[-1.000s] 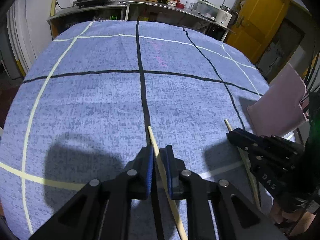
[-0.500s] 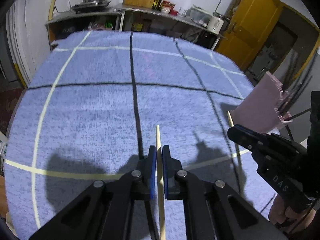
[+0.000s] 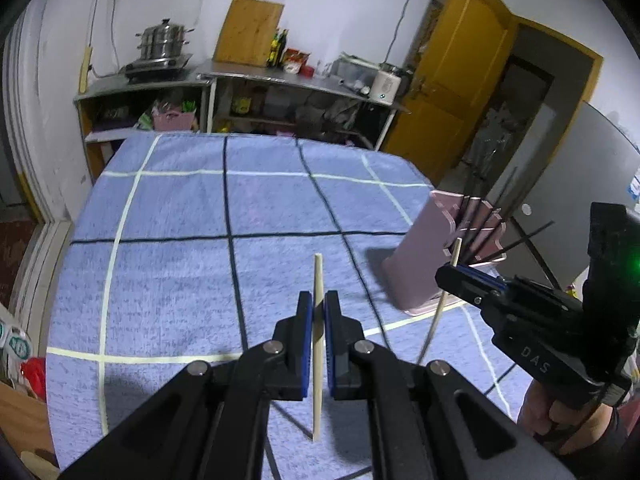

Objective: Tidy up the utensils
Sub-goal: 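Lift both wooden chopsticks upright and carry them over the pink holder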

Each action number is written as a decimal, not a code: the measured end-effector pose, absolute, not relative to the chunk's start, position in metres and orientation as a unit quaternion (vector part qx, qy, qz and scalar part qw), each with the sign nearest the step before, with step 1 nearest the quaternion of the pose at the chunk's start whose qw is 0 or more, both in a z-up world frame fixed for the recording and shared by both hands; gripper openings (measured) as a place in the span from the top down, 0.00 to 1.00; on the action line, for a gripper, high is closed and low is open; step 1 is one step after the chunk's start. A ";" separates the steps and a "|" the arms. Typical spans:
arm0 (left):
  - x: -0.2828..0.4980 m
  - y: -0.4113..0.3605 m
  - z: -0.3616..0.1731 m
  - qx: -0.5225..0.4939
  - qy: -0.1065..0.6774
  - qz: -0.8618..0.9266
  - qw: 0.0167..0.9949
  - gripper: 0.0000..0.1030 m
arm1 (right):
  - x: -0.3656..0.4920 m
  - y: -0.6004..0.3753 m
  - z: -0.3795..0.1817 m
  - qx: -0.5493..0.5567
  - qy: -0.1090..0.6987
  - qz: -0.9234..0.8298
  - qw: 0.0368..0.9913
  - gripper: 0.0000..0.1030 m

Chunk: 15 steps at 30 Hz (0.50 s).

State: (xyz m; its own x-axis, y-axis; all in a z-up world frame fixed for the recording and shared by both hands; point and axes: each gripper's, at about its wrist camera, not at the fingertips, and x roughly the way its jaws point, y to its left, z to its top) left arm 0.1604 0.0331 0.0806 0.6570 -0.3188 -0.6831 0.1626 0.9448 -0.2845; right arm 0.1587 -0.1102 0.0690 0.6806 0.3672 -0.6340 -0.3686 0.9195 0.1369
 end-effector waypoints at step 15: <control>0.152 -0.003 0.116 -0.087 0.376 -0.178 0.905 0.94 | 0.128 -0.153 0.110 0.013 0.306 0.173 0.936 0.94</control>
State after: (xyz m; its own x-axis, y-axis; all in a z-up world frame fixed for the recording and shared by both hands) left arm 0.1522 -0.0027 0.1164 0.6538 -0.3887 -0.6492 0.2572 0.9210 -0.2925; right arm 0.1279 -0.1526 0.1098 0.7530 0.3319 -0.5681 -0.3163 0.9397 0.1298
